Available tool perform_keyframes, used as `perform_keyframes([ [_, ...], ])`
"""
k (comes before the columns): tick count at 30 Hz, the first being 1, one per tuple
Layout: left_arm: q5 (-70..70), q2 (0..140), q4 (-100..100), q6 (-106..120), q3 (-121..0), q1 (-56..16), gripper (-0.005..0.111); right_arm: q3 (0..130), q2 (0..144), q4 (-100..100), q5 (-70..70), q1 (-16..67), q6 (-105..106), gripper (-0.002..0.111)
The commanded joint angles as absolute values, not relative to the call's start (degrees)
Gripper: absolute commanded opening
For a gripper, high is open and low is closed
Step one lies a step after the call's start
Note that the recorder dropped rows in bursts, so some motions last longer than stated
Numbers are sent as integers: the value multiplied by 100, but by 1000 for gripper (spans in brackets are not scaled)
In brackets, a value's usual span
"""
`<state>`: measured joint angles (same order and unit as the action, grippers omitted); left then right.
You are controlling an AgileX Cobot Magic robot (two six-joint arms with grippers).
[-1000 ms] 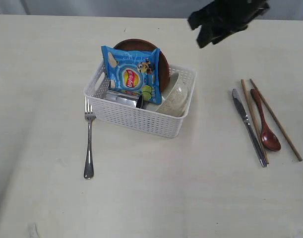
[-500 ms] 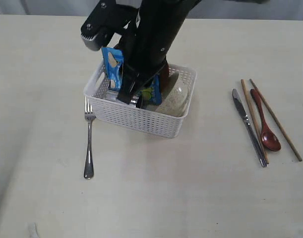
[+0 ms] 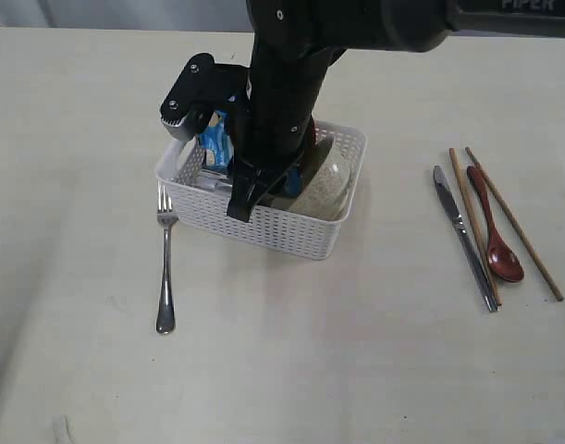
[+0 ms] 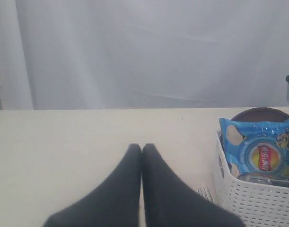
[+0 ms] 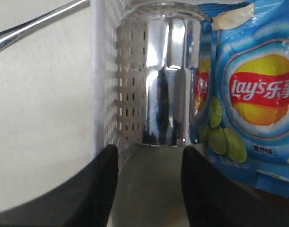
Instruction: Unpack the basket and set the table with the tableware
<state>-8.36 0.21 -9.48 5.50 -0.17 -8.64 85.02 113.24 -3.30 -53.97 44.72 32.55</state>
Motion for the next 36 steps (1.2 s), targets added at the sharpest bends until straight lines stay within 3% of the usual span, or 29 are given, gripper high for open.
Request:
perform_keyframes([
  [1, -789, 0, -953, 557, 0, -874, 0, 8524, 11188, -358, -5413, 4473, 3177, 48],
  [24, -789, 0, -953, 557, 0, -874, 0, 8757, 11458, -665, -6144, 4702, 3130, 48],
  [26, -789, 0, -953, 557, 0, -874, 0, 8747, 11507, -461, -6204, 4679, 3117, 32],
  [27, -789, 0, -953, 557, 0, -874, 0, 8732, 11507, -221, -6193, 4679, 3117, 10],
  [28, -789, 0, -953, 557, 0, -874, 0, 8732, 11507, 0, -6147, 4679, 3105, 0],
  [36, -789, 0, -953, 557, 0, -874, 0, 8721, 11507, 308, -5227, 3896, 3528, 0],
])
